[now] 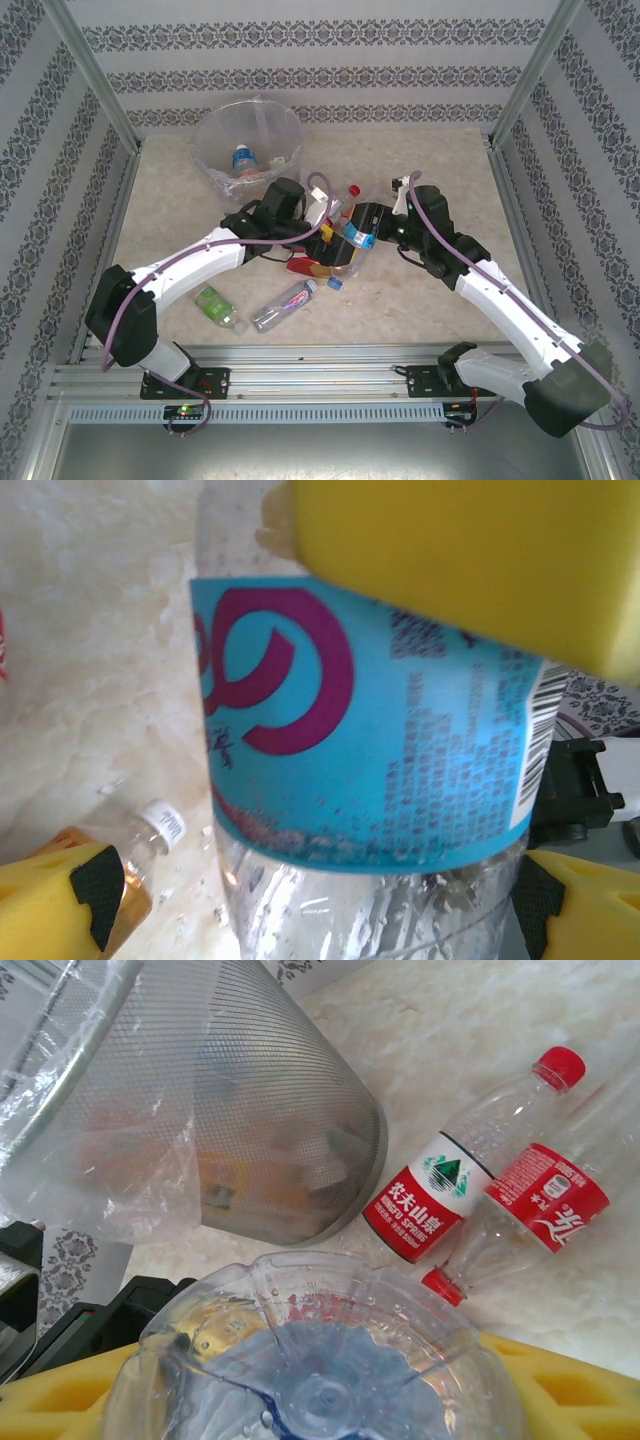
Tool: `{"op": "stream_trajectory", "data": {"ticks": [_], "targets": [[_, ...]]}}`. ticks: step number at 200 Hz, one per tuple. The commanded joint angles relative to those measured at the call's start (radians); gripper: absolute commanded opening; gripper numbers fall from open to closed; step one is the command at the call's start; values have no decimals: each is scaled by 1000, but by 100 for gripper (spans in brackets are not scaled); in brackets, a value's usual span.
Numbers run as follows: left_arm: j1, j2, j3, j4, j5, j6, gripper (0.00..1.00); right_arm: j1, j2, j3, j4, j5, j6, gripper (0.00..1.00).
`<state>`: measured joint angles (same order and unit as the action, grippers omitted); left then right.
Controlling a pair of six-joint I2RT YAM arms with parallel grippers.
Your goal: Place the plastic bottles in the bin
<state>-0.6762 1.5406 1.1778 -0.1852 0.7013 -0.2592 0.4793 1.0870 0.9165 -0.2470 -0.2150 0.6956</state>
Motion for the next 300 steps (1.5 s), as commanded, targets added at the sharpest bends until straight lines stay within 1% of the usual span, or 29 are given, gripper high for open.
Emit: {"op": "stream_trajectory", "data": {"ticks": [1, 33, 69, 93, 108, 132, 138, 149, 166, 196, 204, 225, 242, 260, 283, 300], "targets": [[-24, 20, 11, 153, 21, -62, 100, 1, -22, 34, -17, -44, -27, 67], [-41, 32, -6, 244, 63, -98, 96, 1, -29, 35, -38, -21, -26, 67], [-55, 51, 6, 226, 68, -92, 84, -2, -42, 35, -47, 0, -17, 67], [-65, 61, 18, 200, 63, -78, 84, -6, -48, 35, -51, 13, -5, 67], [-73, 70, 31, 181, 55, -65, 86, -7, -51, 33, -51, 16, -1, 67], [-83, 84, 46, 169, 55, -56, 85, -8, -51, 33, -55, 20, -1, 67], [-85, 85, 49, 169, 54, -56, 83, -8, -51, 32, -58, 20, -2, 68], [-86, 87, 52, 170, 55, -55, 74, -10, -51, 34, -64, 25, -2, 68], [-86, 83, 53, 176, 47, -54, 66, -11, -53, 33, -70, 26, -4, 69], [-86, 72, 55, 182, 25, -63, 55, -18, -60, 34, -82, 25, -1, 74], [-86, 68, 55, 182, 20, -66, 54, -21, -63, 35, -84, 20, 1, 76], [-78, 56, 51, 183, 3, -75, 51, -41, -86, 26, -87, -11, 4, 85], [-67, 42, 49, 185, 3, -81, 50, -68, -112, 14, -93, -48, 4, 89], [-58, 25, 50, 177, -3, -71, 50, -103, -142, -3, -87, -122, -2, 95], [-42, 10, 58, 162, -6, -61, 50, -135, -187, -24, -66, -197, -8, 98], [-31, 1, 59, 158, -5, -59, 50, -154, -217, -34, -56, -229, -10, 98]]}}
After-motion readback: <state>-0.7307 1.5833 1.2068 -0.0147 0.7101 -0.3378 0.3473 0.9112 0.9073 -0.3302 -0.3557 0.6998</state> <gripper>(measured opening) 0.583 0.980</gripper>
